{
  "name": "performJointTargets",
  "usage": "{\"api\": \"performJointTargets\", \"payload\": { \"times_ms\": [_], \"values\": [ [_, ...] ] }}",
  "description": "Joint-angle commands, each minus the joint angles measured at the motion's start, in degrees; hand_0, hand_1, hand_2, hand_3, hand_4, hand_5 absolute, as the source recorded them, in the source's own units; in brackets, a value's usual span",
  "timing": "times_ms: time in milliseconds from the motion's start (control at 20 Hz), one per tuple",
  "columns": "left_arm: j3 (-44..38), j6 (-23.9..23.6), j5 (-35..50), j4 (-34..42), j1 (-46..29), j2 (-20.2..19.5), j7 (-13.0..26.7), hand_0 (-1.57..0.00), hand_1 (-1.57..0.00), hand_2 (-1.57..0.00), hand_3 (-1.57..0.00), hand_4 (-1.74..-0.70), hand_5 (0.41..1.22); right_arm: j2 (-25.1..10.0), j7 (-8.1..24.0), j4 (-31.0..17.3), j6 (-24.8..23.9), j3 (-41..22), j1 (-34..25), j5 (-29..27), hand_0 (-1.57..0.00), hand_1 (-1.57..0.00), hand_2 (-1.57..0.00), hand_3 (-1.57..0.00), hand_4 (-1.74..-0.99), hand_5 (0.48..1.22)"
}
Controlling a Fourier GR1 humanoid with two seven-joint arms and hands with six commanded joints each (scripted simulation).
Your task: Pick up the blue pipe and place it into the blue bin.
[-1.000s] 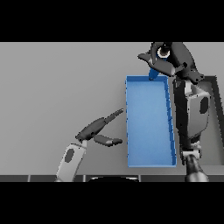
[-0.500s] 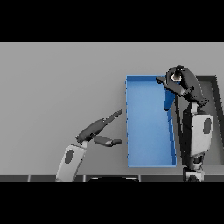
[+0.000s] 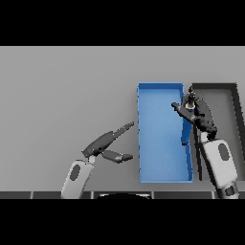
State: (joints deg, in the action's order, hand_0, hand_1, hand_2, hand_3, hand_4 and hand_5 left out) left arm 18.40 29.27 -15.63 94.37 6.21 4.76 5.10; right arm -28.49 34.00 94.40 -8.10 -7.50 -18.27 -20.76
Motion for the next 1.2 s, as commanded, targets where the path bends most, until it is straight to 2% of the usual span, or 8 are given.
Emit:
{"api": "performJointTargets", "payload": {
  "times_ms": [0, 50, 100, 200, 300, 450, 650, 1150],
  "values": [
    [0.09, -0.11, -0.24, 0.1, 0.2, -0.04, 0.07, 0.0, 0.0, 0.0, 0.0, -0.88, 0.421, -0.72, 0.13, 0.33, -2.04, -1.45, 0.3, -0.1, -1.57, -1.57, -1.57, -0.91, -1.741, 1.221],
    [-0.08, 0.02, 0.06, 0.29, -0.06, -0.18, 0.13, 0.0, 0.0, 0.0, 0.0, -0.88, 0.421, -2.69, 0.49, -0.65, -4.5, -3.3, 0.24, -1.15, -1.57, -1.55, -1.57, -0.85, -1.741, 1.221],
    [-0.07, 0.08, 0.04, 0.21, -0.16, -0.26, 0.1, 0.0, 0.0, 0.0, 0.0, -0.88, 0.421, -5.37, 0.32, -3.1, -7.18, -6.43, -1.06, -3.49, -1.46, -1.34, -1.34, -0.79, -1.678, 1.221],
    [-0.13, 0.04, 0.11, 0.36, -0.03, -0.18, 0.6, 0.0, 0.0, 0.0, 0.0, -0.88, 0.422, -11.23, 0.29, -5.78, -11.86, -13.47, -3.84, -9.07, -0.94, -0.85, -0.86, -0.5, -1.503, 1.221],
    [-0.19, 0.44, 0.52, 0.56, -0.1, -0.33, 0.95, 0.0, 0.0, 0.0, 0.0, -0.88, 0.427, -14.1, -0.08, -5.86, -10.73, -17.98, -5.49, -10.45, -0.6, -0.55, -0.55, -0.32, -1.337, 1.221],
    [-0.3, 0.13, 0.69, 0.88, -0.27, -0.11, 1.29, 0.0, 0.0, 0.0, 0.0, -0.88, 0.429, -17.89, -0.49, -5.5, -6.71, -24.21, -8.53, -10.64, -0.31, -0.28, -0.28, -0.16, -1.175, 1.084],
    [-0.04, -0.16, 0.38, 0.71, -0.31, 0.21, 1.5, 0.0, 0.0, 0.0, 0.0, -0.89, 0.426, -21.6, 0.86, -8.79, -5.62, -31.18, -10.63, -13.95, -0.12, -0.11, -0.11, -0.07, -1.078, 0.898],
    [0.63, -0.45, -0.32, 1.38, -1.78, -0.2, 0.04, 0.0, 0.0, 0.0, 0.0, -0.89, 0.431, -26.91, 0.94, -10.48, -8.12, -45.25, -18.4, -21.15, -0.01, -0.01, -0.01, -0.01, -1.022, 0.672]
  ]
}}
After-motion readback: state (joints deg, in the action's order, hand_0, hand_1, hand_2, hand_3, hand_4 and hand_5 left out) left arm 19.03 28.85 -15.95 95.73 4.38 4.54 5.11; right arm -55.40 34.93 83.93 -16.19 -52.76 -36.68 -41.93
